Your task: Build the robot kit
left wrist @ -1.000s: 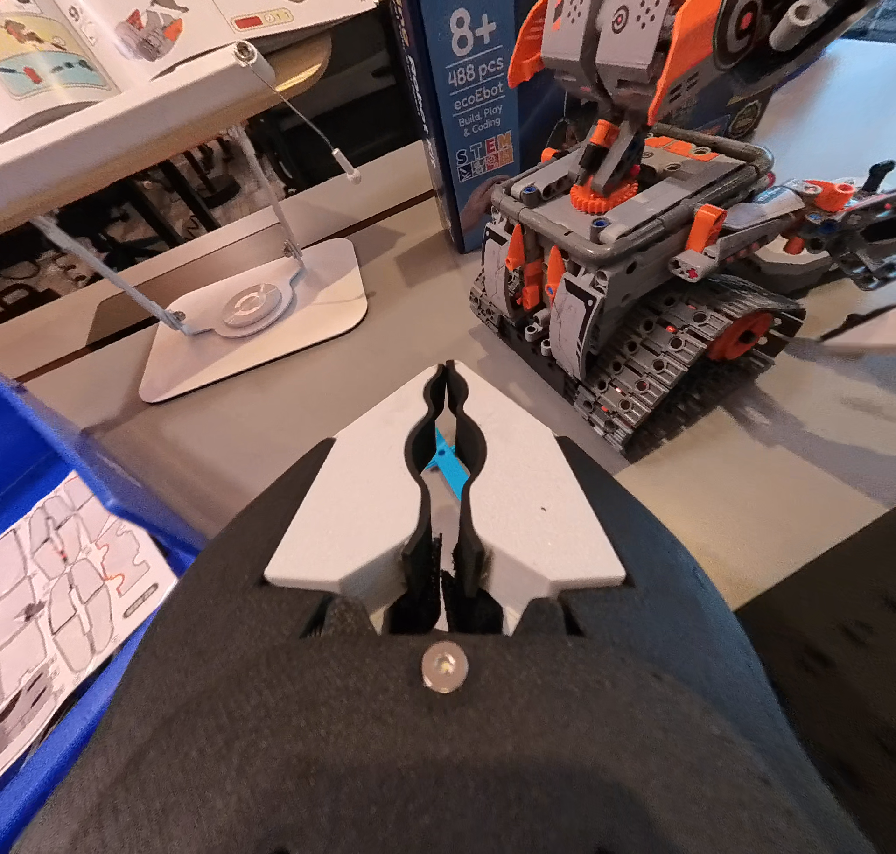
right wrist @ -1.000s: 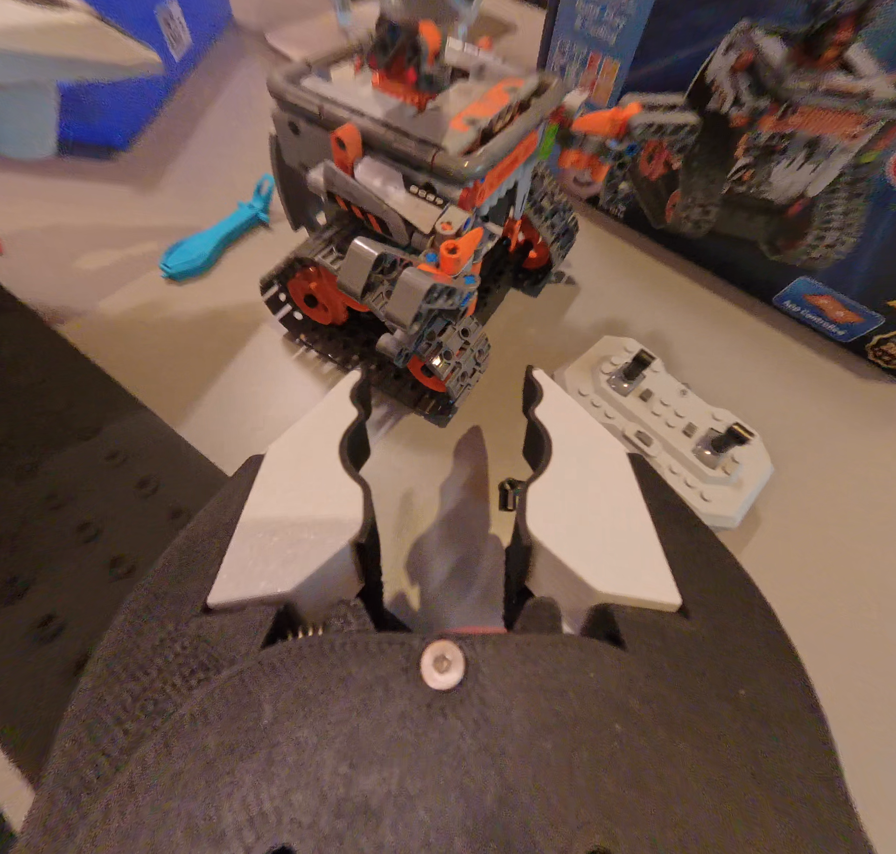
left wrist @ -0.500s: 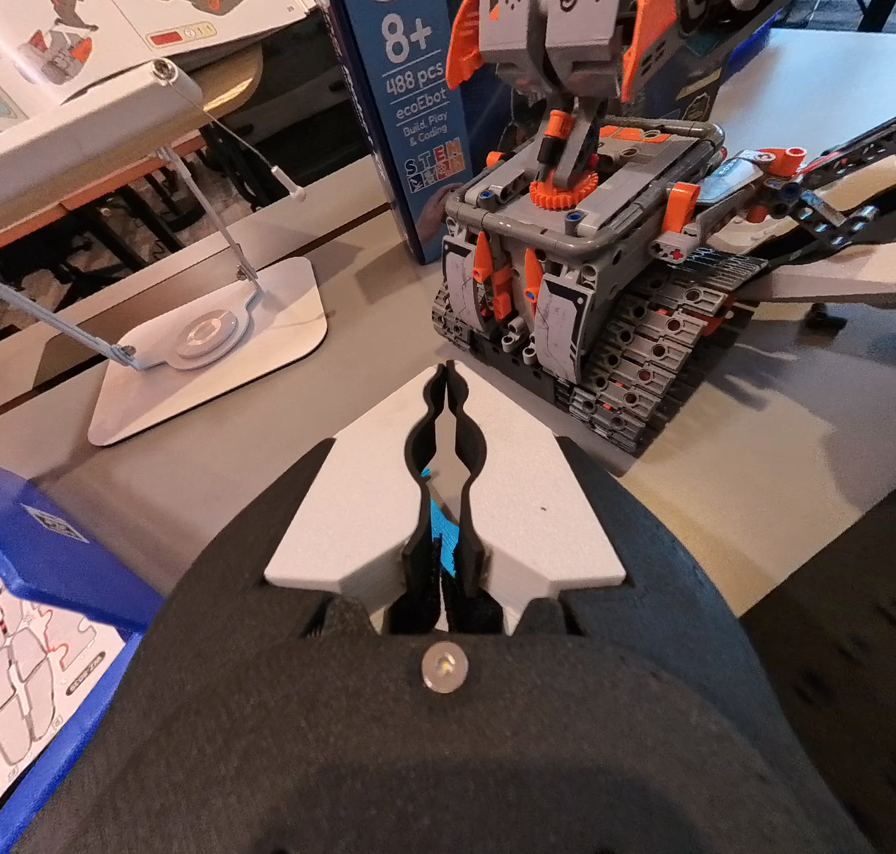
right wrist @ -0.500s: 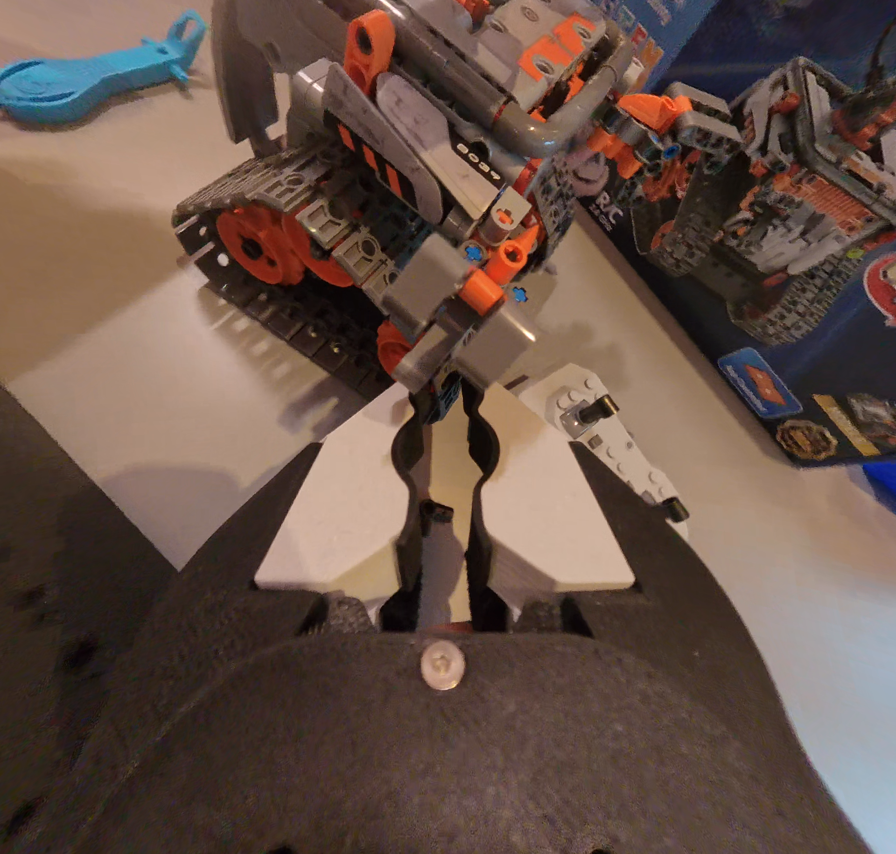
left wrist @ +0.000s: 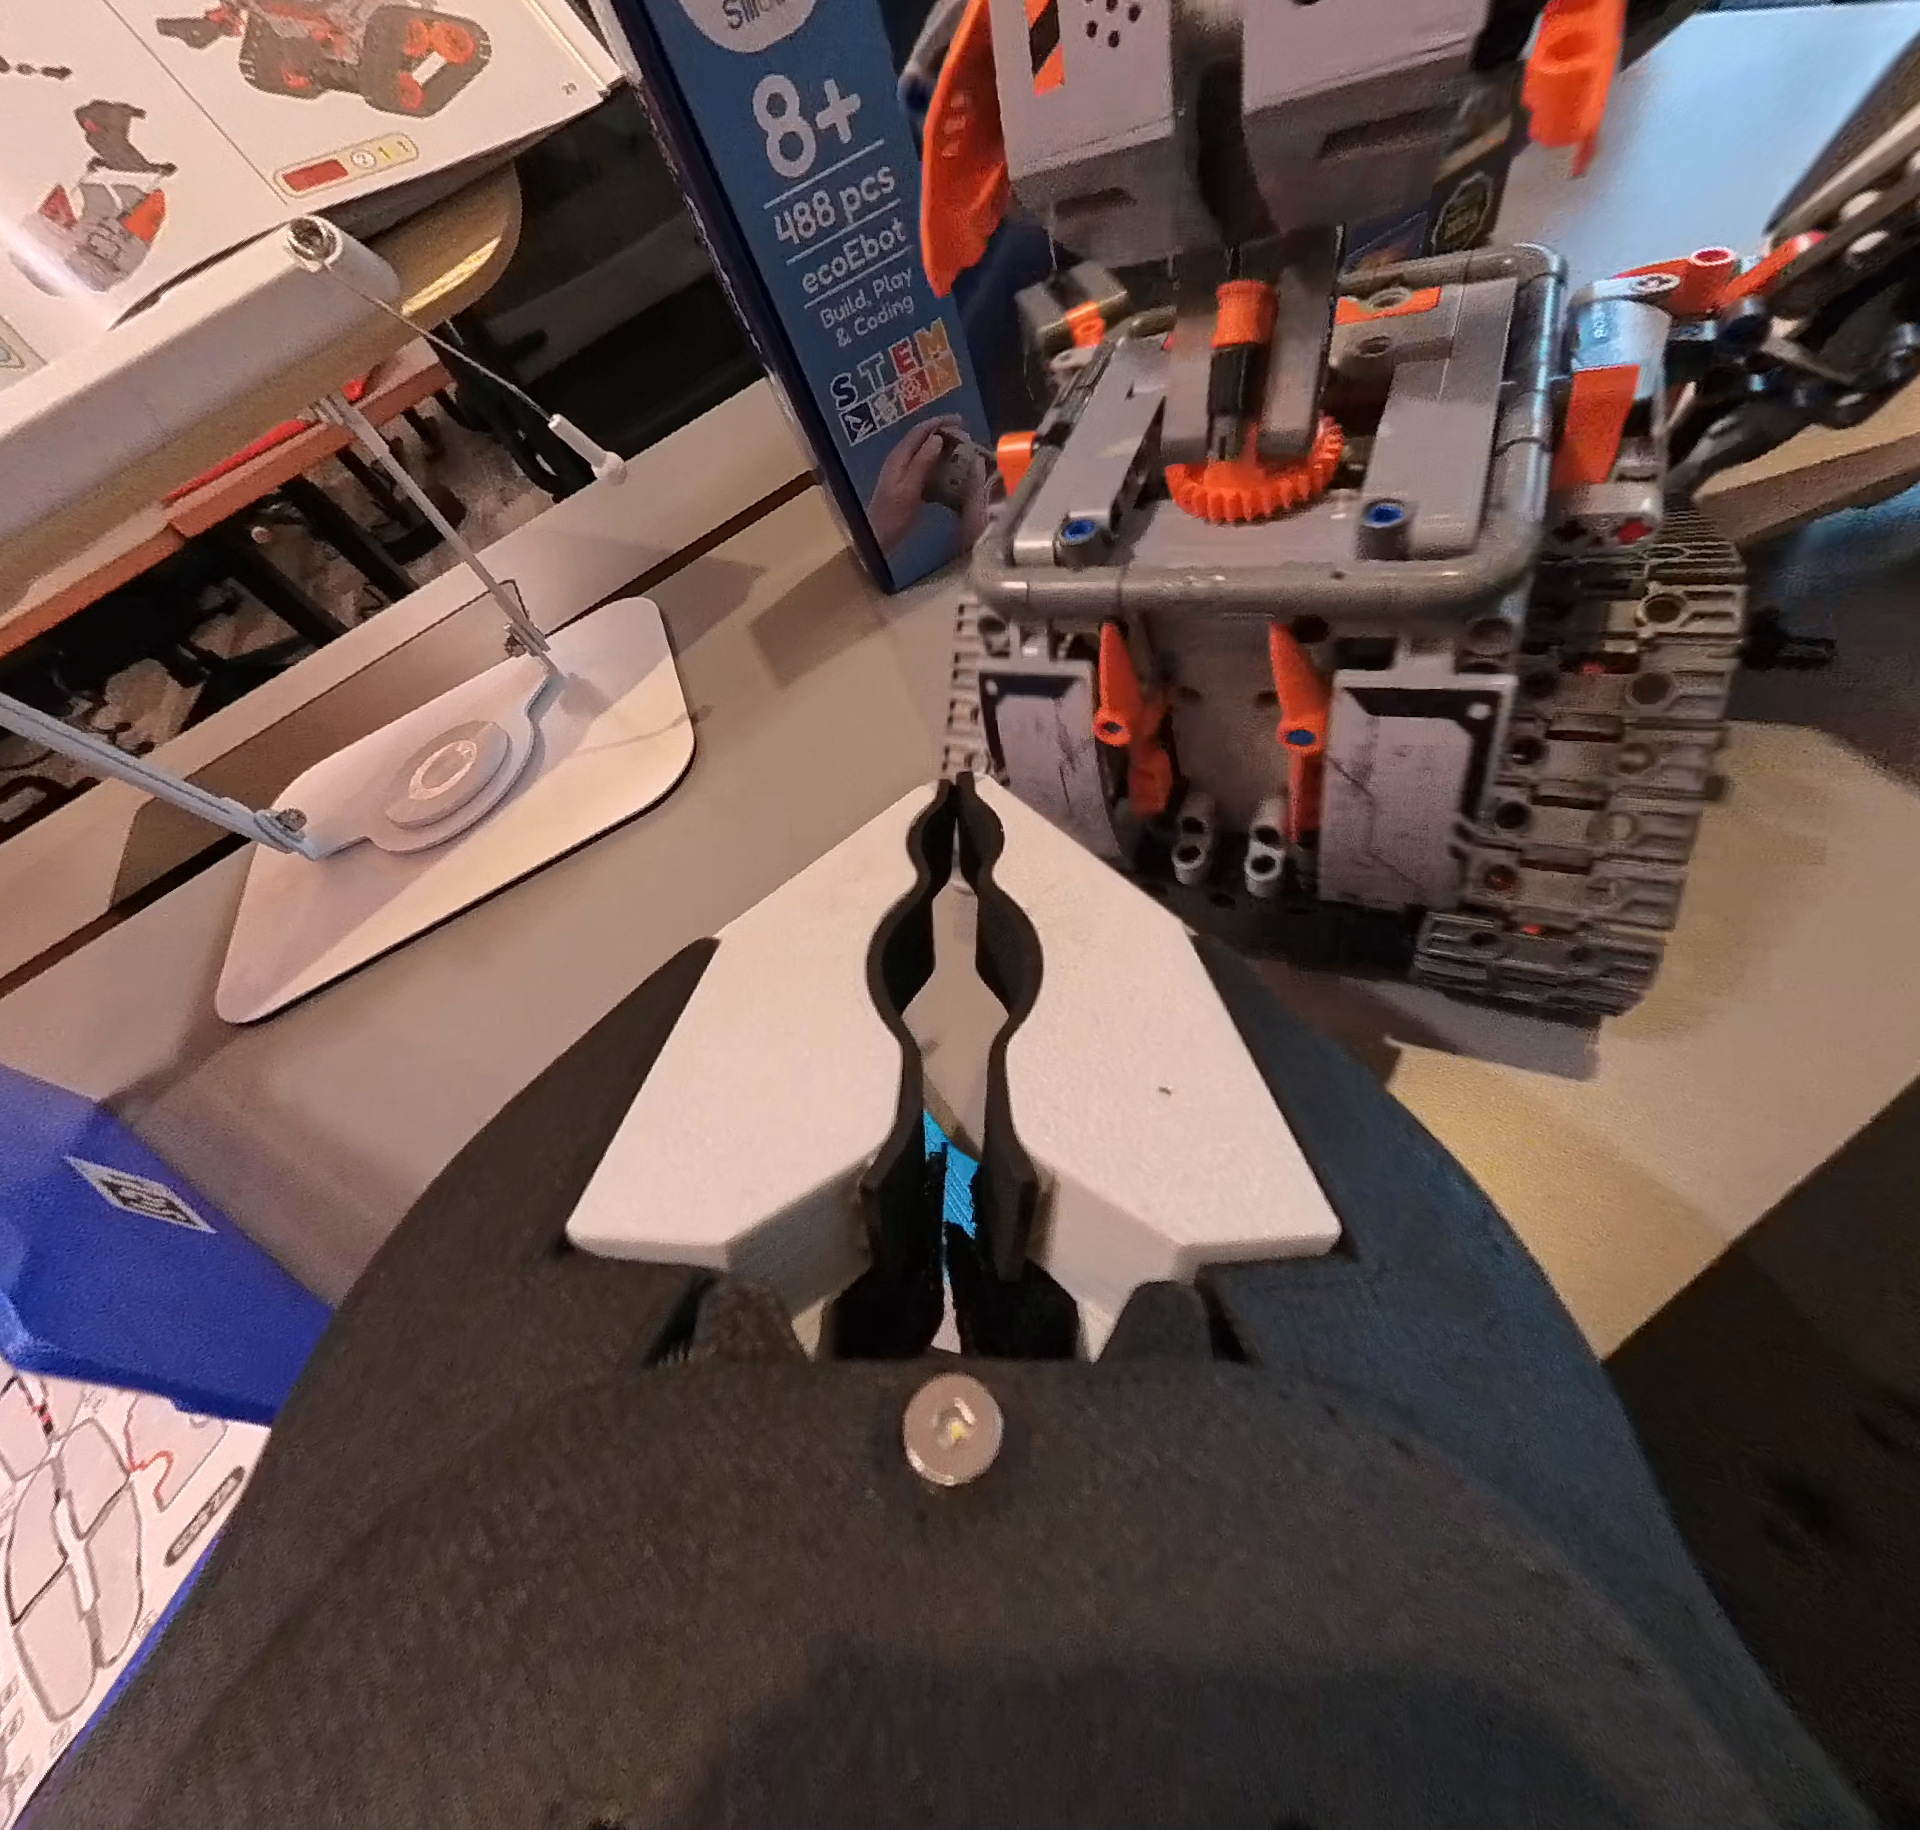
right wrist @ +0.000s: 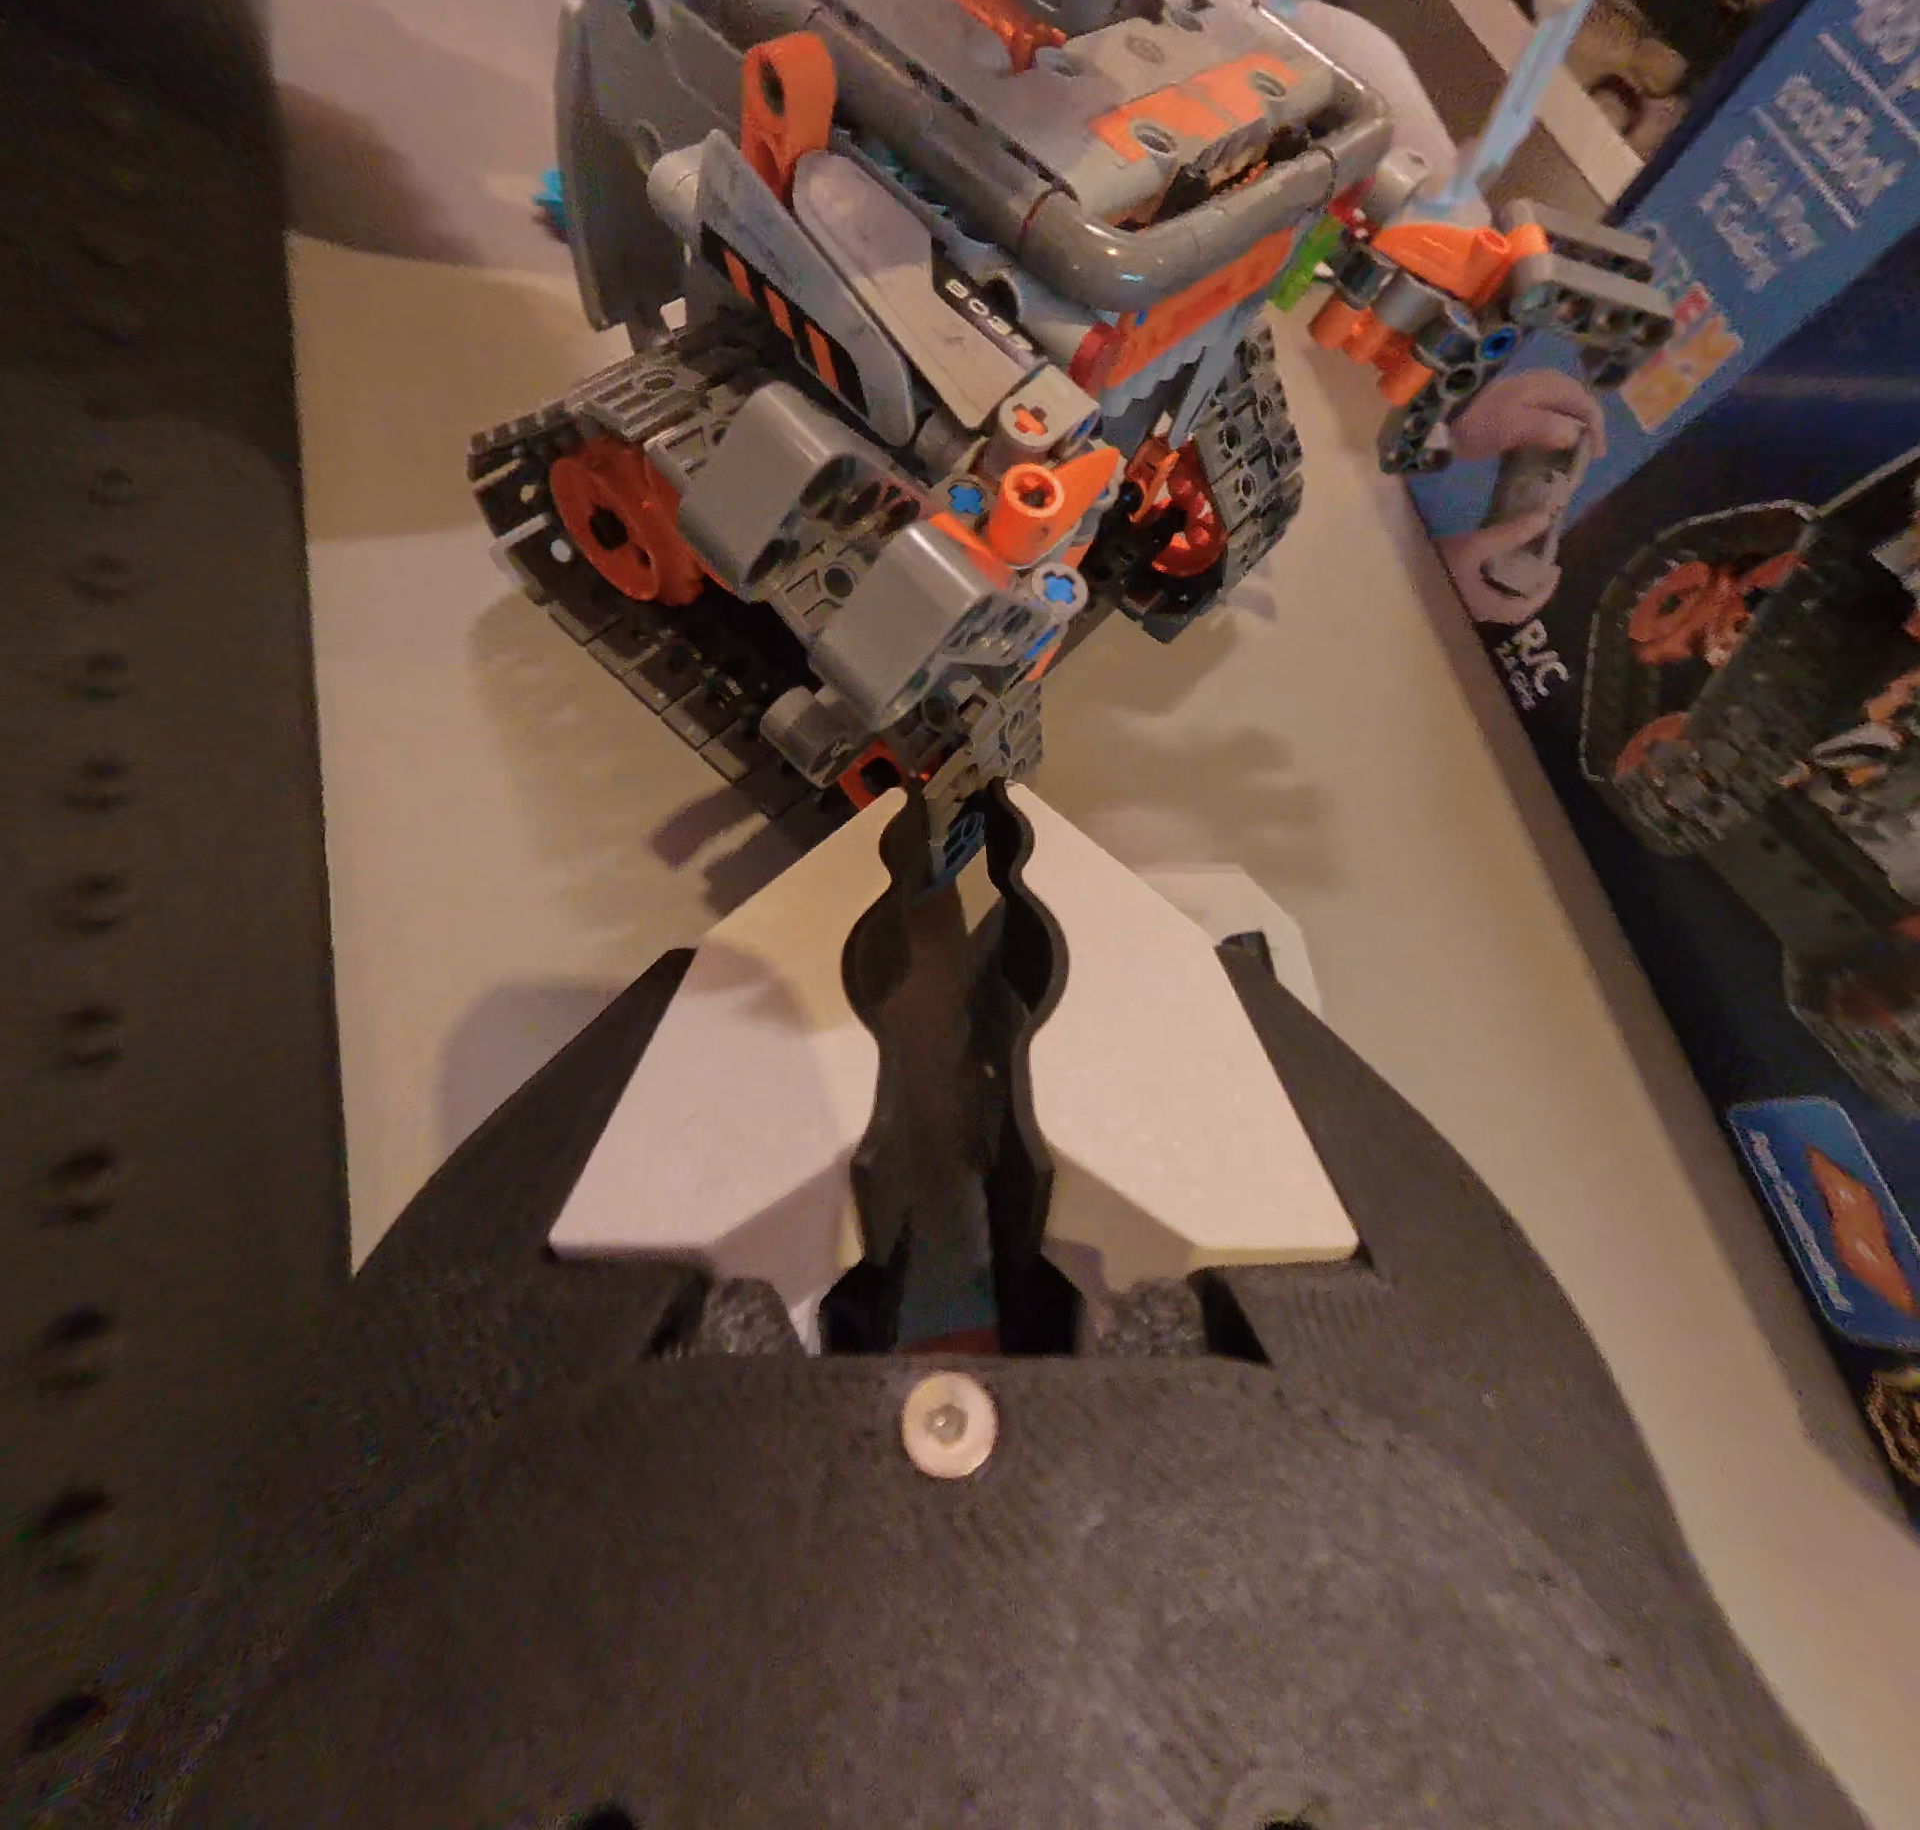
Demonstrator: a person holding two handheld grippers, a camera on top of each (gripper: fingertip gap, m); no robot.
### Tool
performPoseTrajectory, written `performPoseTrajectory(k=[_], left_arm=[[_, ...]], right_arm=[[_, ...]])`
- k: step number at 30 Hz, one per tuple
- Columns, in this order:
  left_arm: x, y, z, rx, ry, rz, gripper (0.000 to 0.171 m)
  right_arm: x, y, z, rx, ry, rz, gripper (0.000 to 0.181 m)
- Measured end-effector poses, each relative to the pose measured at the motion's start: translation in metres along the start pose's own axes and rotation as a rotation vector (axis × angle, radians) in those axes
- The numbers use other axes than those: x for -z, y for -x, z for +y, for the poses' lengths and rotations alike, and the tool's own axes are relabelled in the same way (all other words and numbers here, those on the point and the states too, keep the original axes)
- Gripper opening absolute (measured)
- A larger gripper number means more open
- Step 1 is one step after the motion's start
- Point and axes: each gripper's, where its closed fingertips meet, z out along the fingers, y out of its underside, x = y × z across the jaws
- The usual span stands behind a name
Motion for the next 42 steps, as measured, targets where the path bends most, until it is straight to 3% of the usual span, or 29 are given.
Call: performPoseTrajectory(k=[5,12,14,17,19,21,24,29,33,35,39,42], left_arm=[[0.009,-0.002,0.002,-0.022,-0.005,0.003,0.000],[0.026,-0.026,0.008,0.012,0.055,0.086,0.000],[0.026,-0.036,0.012,-0.019,0.081,0.091,0.000],[0.028,-0.043,0.017,-0.026,0.107,0.096,0.000],[0.030,-0.047,0.019,0.005,0.117,0.118,0.000],[0.031,-0.047,0.021,0.014,0.124,0.113,0.000],[0.032,-0.049,0.023,0.050,0.139,0.122,0.000],[0.027,-0.062,0.026,0.072,0.163,0.127,0.000],[0.028,-0.066,0.025,0.091,0.186,0.111,0.000],[0.029,-0.067,0.027,0.078,0.201,0.091,0.000],[0.030,-0.072,0.025,0.085,0.205,0.074,0.000],[0.031,-0.072,0.023,0.090,0.196,0.041,0.000]], right_arm=[[-0.009,-0.007,-0.003,0.018,-0.004,-0.124,0.008],[-0.029,-0.041,-0.001,0.012,0.116,-0.026,0.006],[-0.029,-0.050,0.006,0.006,0.184,0.030,0.029],[-0.010,-0.050,0.004,-0.011,0.224,0.118,0.036],[0.009,-0.045,0.021,-0.095,0.326,0.158,0.045],[0.028,-0.026,0.029,-0.209,0.334,0.149,0.049],[0.039,0.018,0.016,-0.285,0.253,0.115,0.044],[0.000,0.062,-0.022,-0.337,0.175,0.105,0.040],[-0.025,0.061,-0.028,-0.380,0.191,0.155,0.041],[-0.031,0.054,-0.023,-0.354,0.219,0.216,0.031],[-0.036,0.057,-0.027,-0.315,0.203,0.203,0.012],[-0.031,0.053,-0.022,-0.303,0.192,0.164,0.009]])
